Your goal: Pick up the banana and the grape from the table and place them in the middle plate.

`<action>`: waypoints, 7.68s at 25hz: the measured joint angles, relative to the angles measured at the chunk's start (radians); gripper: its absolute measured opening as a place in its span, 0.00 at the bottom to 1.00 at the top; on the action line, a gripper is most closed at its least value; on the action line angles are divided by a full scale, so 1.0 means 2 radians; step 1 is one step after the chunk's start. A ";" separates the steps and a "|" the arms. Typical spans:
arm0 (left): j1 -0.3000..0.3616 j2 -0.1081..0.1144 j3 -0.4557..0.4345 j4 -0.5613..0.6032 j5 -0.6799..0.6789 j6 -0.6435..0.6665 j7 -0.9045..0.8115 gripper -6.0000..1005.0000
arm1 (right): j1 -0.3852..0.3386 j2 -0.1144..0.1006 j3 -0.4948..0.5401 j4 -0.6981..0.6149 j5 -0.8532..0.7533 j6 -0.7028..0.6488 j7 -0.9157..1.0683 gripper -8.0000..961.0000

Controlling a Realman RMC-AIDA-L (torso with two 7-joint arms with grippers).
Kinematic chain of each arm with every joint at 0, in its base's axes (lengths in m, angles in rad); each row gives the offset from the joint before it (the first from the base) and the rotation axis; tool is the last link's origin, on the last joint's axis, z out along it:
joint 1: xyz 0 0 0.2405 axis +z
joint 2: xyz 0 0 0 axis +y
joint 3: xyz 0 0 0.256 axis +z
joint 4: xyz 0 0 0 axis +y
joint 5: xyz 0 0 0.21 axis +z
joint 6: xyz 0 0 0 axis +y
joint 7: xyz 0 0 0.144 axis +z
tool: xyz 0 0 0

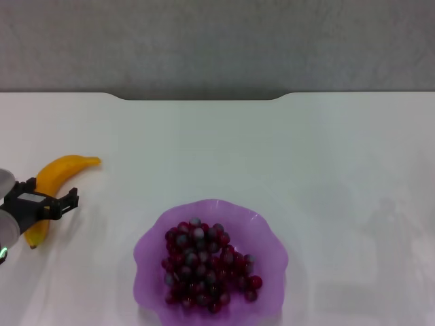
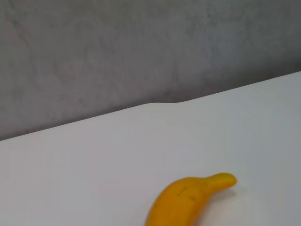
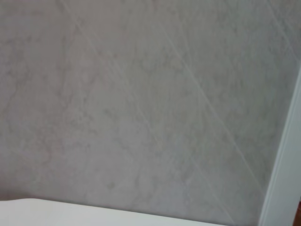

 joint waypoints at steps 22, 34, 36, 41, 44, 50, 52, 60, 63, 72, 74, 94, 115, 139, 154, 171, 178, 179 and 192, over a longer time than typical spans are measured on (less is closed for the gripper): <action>-0.005 0.002 -0.037 -0.011 0.003 0.001 0.005 0.89 | 0.001 0.003 -0.001 0.000 -0.003 0.000 0.000 0.01; -0.020 0.001 -0.039 -0.045 0.003 0.000 0.017 0.89 | 0.001 0.004 -0.001 -0.003 -0.010 0.001 0.000 0.01; -0.022 0.001 -0.039 -0.049 0.003 0.000 0.020 0.89 | 0.001 0.003 -0.001 -0.004 -0.010 0.001 0.000 0.01; -0.024 0.001 -0.039 -0.051 0.003 0.000 0.025 0.89 | 0.001 0.004 -0.001 -0.004 -0.010 0.001 0.000 0.01; -0.024 0.000 -0.039 -0.051 0.003 0.000 0.026 0.89 | 0.001 0.004 0.000 -0.004 -0.010 0.001 0.000 0.01; -0.024 0.000 -0.039 -0.054 0.003 0.000 0.028 0.86 | -0.002 0.005 0.003 -0.004 -0.010 0.001 0.000 0.01; -0.027 0.000 -0.039 -0.059 0.001 0.000 0.028 0.84 | -0.002 0.005 0.003 -0.004 -0.010 0.003 0.000 0.01; -0.028 0.001 -0.039 -0.061 0.002 0.000 0.031 0.79 | -0.003 0.007 0.003 -0.001 -0.010 0.015 0.000 0.01; -0.028 0.001 -0.039 -0.061 0.002 0.000 0.031 0.69 | -0.003 0.007 0.003 -0.001 -0.010 0.015 0.000 0.01; -0.028 0.001 -0.042 -0.061 0.001 0.000 0.031 0.48 | -0.001 0.007 0.003 -0.001 -0.010 0.015 0.000 0.01; -0.028 0.001 -0.047 -0.061 0.002 0.000 0.031 0.49 | 0.000 0.007 0.002 -0.001 -0.010 0.015 0.000 0.01; 0.046 0.005 -0.089 0.023 0.048 0.297 -0.060 0.51 | 0.018 0.010 0.002 0.029 -0.010 0.014 0.000 0.01; 0.030 0.000 -0.023 0.058 0.295 0.439 -0.116 0.52 | 0.030 0.013 0.001 0.042 -0.010 0.013 0.000 0.01; -0.051 -0.008 0.019 -0.032 0.294 0.365 -0.092 0.55 | 0.033 0.017 0.003 0.045 -0.010 0.014 0.000 0.01; -0.046 -0.007 0.016 -0.028 0.294 0.391 -0.098 0.72 | 0.032 0.017 0.003 0.050 -0.010 0.014 0.000 0.01; 0.020 -0.002 -0.069 0.034 0.173 0.521 -0.017 0.87 | 0.032 0.017 0.003 0.051 -0.010 0.014 0.000 0.01; 0.035 -0.002 -0.121 -0.012 0.090 0.532 0.027 0.76 | 0.033 0.017 0.004 0.052 -0.010 0.019 0.000 0.01; 0.034 -0.002 -0.130 -0.022 0.085 0.532 0.032 0.73 | 0.033 0.017 0.004 0.052 -0.010 0.020 0.000 0.01; 0.034 -0.005 -0.180 -0.103 -0.041 0.564 0.125 0.21 | 0.038 0.019 0.002 0.054 -0.009 0.033 0.001 0.01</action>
